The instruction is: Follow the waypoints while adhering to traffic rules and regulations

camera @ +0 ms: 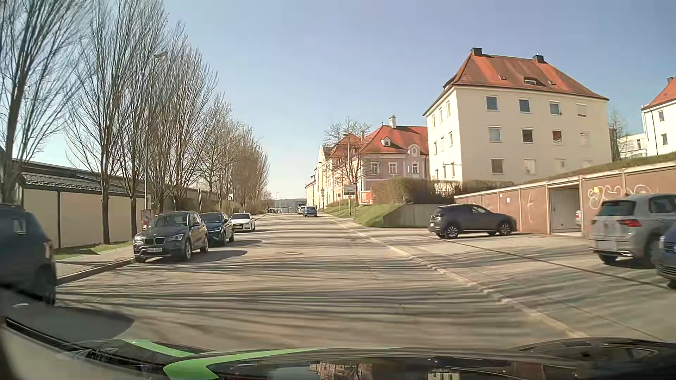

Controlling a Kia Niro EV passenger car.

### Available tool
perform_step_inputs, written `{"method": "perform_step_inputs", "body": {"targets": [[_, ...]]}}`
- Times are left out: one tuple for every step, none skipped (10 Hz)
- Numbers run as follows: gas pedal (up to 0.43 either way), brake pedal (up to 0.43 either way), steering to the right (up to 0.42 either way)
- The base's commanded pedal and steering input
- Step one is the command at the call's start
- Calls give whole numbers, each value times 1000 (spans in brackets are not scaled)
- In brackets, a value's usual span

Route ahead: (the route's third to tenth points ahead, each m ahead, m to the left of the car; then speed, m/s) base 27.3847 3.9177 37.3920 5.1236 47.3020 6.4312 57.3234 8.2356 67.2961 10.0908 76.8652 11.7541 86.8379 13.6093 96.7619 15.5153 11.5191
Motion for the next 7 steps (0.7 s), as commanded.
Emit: {"method": "perform_step_inputs", "body": {"targets": [[130, 0, -29], [130, 0, -29], [130, 0, -29], [130, 0, -29], [130, 0, -29], [130, 0, -28], [130, 0, -27]]}}
